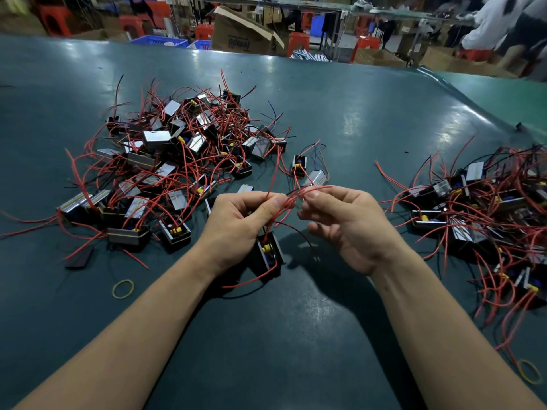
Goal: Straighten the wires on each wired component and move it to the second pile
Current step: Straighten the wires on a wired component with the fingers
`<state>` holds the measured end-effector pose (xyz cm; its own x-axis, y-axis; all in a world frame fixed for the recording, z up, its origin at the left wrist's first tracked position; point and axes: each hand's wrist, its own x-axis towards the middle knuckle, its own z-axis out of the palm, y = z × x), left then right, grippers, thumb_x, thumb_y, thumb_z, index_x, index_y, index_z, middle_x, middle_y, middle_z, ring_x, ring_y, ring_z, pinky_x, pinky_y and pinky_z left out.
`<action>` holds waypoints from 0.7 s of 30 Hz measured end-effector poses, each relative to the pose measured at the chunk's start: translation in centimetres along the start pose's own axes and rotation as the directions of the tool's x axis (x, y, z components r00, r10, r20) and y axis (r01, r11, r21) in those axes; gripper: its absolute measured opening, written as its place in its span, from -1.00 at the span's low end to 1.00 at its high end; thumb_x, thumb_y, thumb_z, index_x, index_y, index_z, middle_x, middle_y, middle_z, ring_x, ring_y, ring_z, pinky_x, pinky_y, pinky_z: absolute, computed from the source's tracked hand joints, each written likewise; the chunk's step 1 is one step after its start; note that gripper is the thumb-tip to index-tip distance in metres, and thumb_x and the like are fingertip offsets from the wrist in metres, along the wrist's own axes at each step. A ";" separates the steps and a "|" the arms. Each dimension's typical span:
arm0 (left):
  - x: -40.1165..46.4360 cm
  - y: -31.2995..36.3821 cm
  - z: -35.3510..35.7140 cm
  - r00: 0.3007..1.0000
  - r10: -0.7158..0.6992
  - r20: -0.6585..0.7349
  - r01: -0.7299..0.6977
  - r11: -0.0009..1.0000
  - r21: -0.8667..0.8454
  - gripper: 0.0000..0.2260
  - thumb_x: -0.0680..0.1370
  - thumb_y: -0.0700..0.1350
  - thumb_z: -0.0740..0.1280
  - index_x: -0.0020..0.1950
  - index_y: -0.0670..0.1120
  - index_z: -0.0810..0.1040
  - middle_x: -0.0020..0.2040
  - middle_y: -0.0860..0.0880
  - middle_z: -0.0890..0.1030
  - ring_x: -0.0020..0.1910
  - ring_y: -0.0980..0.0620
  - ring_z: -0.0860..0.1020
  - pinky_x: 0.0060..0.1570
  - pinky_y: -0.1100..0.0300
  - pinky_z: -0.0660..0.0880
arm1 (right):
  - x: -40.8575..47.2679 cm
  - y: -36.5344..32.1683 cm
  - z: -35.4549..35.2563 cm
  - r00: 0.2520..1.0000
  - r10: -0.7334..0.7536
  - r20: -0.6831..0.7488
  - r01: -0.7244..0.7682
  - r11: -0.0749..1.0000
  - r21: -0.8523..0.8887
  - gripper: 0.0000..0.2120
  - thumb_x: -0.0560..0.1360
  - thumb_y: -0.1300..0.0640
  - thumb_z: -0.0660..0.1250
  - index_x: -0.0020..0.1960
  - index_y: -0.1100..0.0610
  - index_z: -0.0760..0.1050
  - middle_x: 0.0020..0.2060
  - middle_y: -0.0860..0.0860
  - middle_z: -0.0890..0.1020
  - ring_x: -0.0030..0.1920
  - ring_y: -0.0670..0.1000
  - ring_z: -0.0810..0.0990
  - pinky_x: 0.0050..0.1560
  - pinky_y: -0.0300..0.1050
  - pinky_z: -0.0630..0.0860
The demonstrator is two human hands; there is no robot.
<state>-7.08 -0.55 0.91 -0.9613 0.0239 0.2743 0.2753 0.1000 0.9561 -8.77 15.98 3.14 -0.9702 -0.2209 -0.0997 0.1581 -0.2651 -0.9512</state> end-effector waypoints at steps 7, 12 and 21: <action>0.1 -0.1 0.1 0.996 -0.017 -0.090 0.015 1.000 -0.022 -0.81 0.55 -0.16 0.33 0.01 -0.25 0.68 -0.48 0.05 0.42 -0.50 0.15 0.32 -0.44 0.34 0.28 | -0.1 0.2 -0.1 0.996 -0.066 0.063 0.075 0.985 -0.154 -0.94 0.50 0.26 0.37 -0.11 0.23 0.61 -0.34 0.05 0.65 -0.36 -0.07 0.61 -0.40 -0.26 0.54; 0.2 -0.2 -0.1 0.997 -0.036 -0.076 0.034 0.999 -0.024 -0.84 0.57 -0.18 0.33 0.00 -0.21 0.68 -0.47 0.10 0.44 -0.47 0.16 0.35 -0.42 0.33 0.32 | -0.2 0.4 0.0 0.992 -0.111 0.067 0.123 0.966 -0.229 -0.97 0.49 0.26 0.40 -0.12 0.21 0.61 -0.33 0.04 0.66 -0.36 -0.08 0.58 -0.40 -0.21 0.55; 0.1 0.0 0.3 0.999 -0.007 -0.043 0.006 1.000 -0.019 -0.77 0.50 0.00 0.30 -0.12 -0.10 0.69 -0.44 0.00 0.43 -0.47 0.17 0.33 -0.43 0.37 0.27 | 0.0 0.7 0.5 0.989 -0.144 -0.044 0.133 0.973 -0.188 -0.91 0.49 0.30 0.40 -0.19 0.19 0.61 -0.35 0.09 0.69 -0.42 -0.02 0.63 -0.46 -0.23 0.53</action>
<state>-7.18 -0.28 0.91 -0.9620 -0.0200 0.2722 0.2698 0.0815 0.9595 -8.53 15.37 2.60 -0.9899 -0.1392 0.0255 -0.0100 -0.1111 -0.9938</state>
